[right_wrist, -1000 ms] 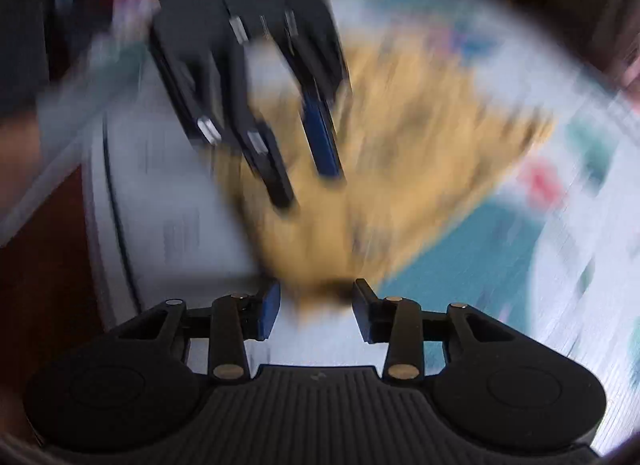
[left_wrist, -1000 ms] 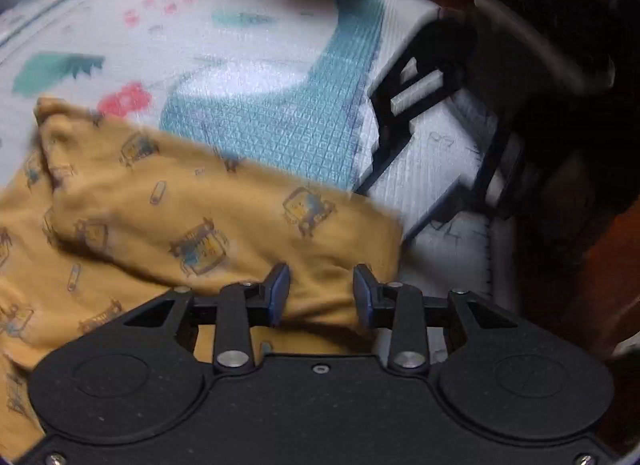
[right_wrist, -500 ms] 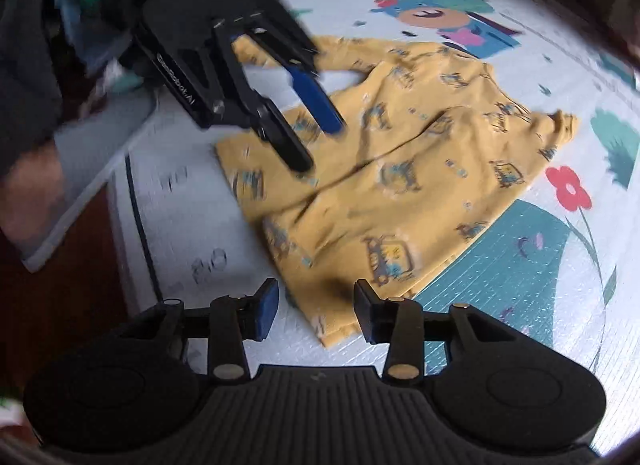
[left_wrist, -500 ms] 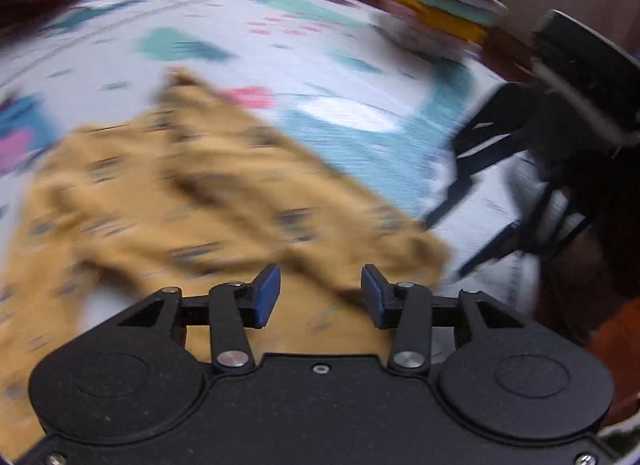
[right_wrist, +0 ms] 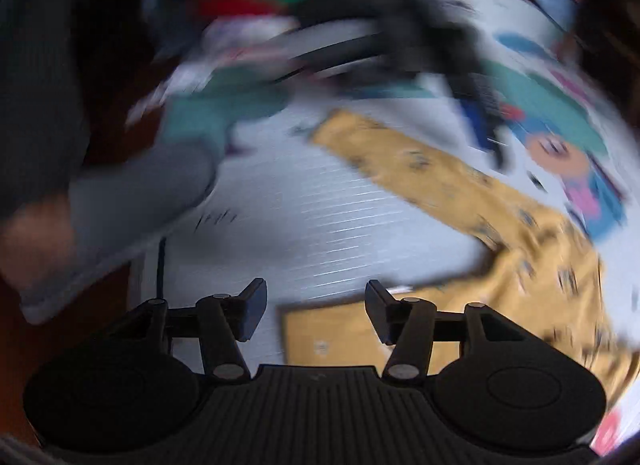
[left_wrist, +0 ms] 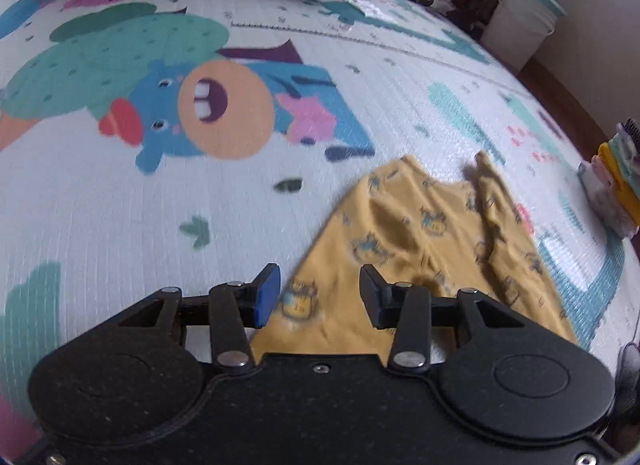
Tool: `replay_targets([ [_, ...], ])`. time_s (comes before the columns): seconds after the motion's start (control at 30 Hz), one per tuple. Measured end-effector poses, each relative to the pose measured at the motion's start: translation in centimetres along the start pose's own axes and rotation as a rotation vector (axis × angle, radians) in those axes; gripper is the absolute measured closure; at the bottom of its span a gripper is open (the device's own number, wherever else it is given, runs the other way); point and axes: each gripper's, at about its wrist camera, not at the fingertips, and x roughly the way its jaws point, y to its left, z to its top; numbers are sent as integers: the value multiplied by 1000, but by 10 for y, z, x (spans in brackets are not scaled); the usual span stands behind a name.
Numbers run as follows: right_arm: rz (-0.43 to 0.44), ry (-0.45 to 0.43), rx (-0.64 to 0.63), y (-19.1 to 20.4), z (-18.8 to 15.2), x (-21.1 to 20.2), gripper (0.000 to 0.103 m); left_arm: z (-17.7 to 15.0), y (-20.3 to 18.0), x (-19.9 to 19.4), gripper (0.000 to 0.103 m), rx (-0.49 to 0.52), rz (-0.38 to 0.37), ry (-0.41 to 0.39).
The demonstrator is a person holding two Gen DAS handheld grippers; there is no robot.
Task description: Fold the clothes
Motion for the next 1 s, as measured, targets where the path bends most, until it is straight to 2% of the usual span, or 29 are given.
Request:
replay_targets([
  [0.07,-7,25,-112,22,-8,9,51,-2,-4,4,61,0,-22,7],
  [0.13,-7,45,-159,33,-13,15,54,-7,-9,8,61,17,-37,22],
  [0.27,-27,4,-293,45,-10,16,54,-14,-14,10,61,34,-58,40],
  [0.37,34,10,-379,36,-2,17,56,-12,-14,9,61,44,-65,46],
  [0.4,56,41,-358,27,1,19,60,-11,-14,8,61,46,-64,43],
  [0.43,80,73,-274,13,6,19,61,-9,-13,6,61,49,-62,38],
  [0.5,146,102,14,-24,17,11,59,-5,-13,5,61,51,-60,25],
  [0.57,205,144,348,-61,19,0,48,0,-13,5,61,38,-60,8],
  [0.6,220,187,462,-72,18,-5,43,3,-12,5,61,25,-65,-5],
  [0.63,221,233,515,-78,17,-9,44,6,-11,6,61,6,-69,-23],
  [0.7,175,305,533,-79,19,-17,44,14,-10,8,61,-44,-84,-62],
  [0.8,85,361,656,-72,21,-6,46,25,-15,8,60,-69,-124,-124],
  [0.9,-43,309,661,-40,30,15,51,32,-17,4,60,-78,-145,-173],
  [1.0,-201,254,800,-18,29,34,54,34,-15,-1,60,-93,-152,-199],
])
